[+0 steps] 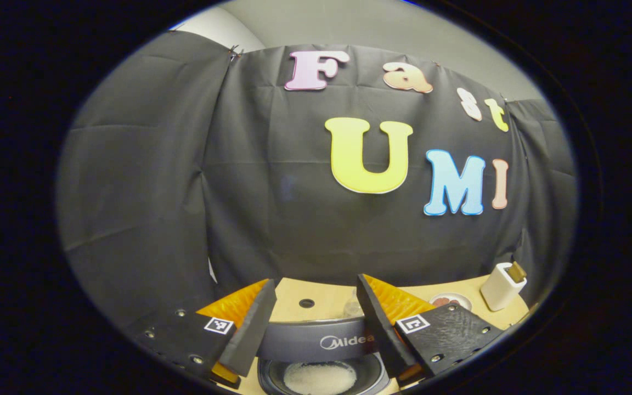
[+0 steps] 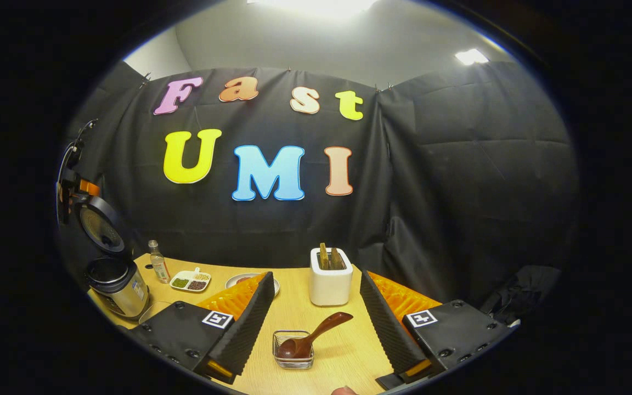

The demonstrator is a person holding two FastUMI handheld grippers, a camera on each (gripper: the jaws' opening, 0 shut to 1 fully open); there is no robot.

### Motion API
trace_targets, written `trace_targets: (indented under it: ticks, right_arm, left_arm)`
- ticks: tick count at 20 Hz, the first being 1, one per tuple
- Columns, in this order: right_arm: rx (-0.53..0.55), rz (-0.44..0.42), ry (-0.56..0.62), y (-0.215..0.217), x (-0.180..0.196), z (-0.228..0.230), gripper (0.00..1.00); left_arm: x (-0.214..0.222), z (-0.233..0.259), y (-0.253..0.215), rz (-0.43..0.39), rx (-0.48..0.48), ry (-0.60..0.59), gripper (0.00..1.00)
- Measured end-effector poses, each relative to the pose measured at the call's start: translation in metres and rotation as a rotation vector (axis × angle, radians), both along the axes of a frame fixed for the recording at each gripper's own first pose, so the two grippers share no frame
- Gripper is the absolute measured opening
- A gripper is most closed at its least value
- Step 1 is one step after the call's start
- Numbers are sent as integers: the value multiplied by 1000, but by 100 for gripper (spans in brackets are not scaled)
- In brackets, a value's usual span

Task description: Close the left gripper, press the button to open the rice cooker; take a wooden spoon from the chopstick holder with the right hand, scoop a spoonful of rice and pour it into the rice cooker, then put the wooden spoon back into the chopstick holder.

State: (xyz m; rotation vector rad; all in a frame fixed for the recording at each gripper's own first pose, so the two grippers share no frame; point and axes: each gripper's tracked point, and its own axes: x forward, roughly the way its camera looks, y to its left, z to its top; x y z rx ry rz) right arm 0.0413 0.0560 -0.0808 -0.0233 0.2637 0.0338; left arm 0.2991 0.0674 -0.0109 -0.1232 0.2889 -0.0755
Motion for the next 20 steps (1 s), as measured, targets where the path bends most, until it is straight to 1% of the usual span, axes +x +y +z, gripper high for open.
trace_targets:
  ticks: [4,9,18,19,20]
  right_arm:
    - [19,26,2,0,1,0,99]
    - [29,52,-1,1,0,1,98]
    - [37,75,0,3,0,0,98]
    - [37,76,1,3,0,0,94]
    - [37,78,3,3,-1,-1,98]
  left_arm:
    - [-28,-15,-3,0,10,11,92]
    - [-54,-32,-7,-4,19,30,92]
    - [-83,-61,-13,1,40,41,92]
    - [-85,-66,-13,1,41,44,92]
    - [-86,-70,-14,-1,42,49,92]
